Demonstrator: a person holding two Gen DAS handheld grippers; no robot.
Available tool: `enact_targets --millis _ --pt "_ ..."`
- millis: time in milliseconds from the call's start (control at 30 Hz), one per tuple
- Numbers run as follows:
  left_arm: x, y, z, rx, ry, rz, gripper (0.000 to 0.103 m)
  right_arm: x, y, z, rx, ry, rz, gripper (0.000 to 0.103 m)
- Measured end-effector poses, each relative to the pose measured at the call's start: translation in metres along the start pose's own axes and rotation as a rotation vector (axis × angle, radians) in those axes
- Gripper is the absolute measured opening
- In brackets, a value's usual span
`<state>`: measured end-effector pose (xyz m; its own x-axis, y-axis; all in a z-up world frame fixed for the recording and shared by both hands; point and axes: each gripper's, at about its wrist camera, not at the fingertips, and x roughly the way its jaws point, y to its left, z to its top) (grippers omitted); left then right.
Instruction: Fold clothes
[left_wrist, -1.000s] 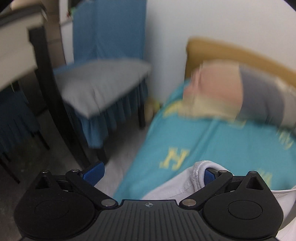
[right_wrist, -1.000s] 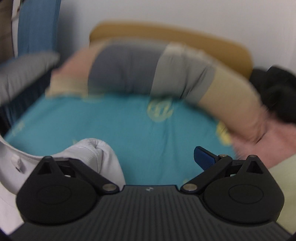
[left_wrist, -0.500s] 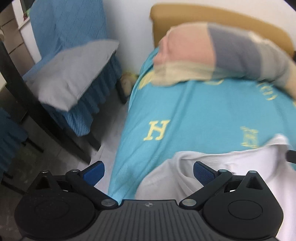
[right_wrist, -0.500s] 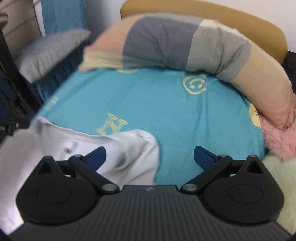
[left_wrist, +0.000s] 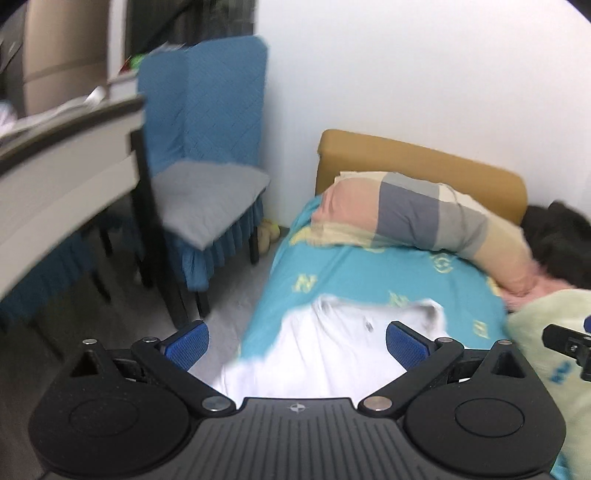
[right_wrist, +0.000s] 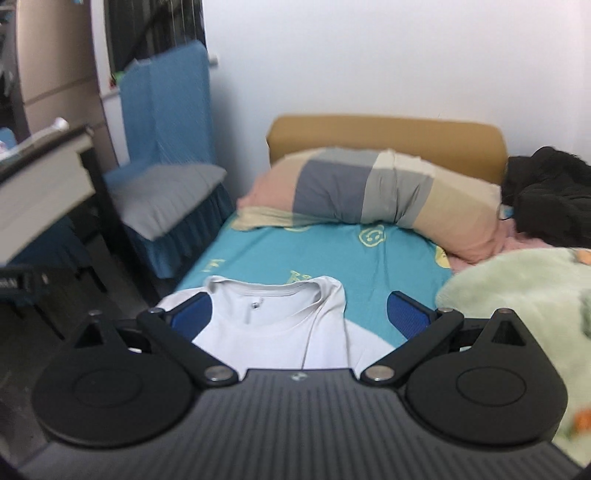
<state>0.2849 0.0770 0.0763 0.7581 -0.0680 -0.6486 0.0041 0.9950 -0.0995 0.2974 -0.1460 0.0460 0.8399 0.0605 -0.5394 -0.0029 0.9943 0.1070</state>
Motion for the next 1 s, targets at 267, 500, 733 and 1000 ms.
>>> enact_targets --millis 267,500,733,1000 --pt "-0.059 0.069 -0.100 -0.371 0.074 -0.133 0.101 -0.125 0.001 -0.092 0.080 -0.037 0.055 0.103" --pt "-0.020 0.128 -0.151 -0.607 0.116 -0.104 0.091 -0.127 -0.012 -0.157 0.177 -0.036 0.088 0.103" --pt "0.049 0.172 -0.175 -0.777 0.106 -0.113 0.078 -0.081 -0.032 -0.195 0.318 0.035 0.127 0.103" --pt "0.151 0.180 -0.178 -0.968 0.108 -0.223 0.073 -0.030 -0.034 -0.207 0.375 0.081 0.167 0.103"
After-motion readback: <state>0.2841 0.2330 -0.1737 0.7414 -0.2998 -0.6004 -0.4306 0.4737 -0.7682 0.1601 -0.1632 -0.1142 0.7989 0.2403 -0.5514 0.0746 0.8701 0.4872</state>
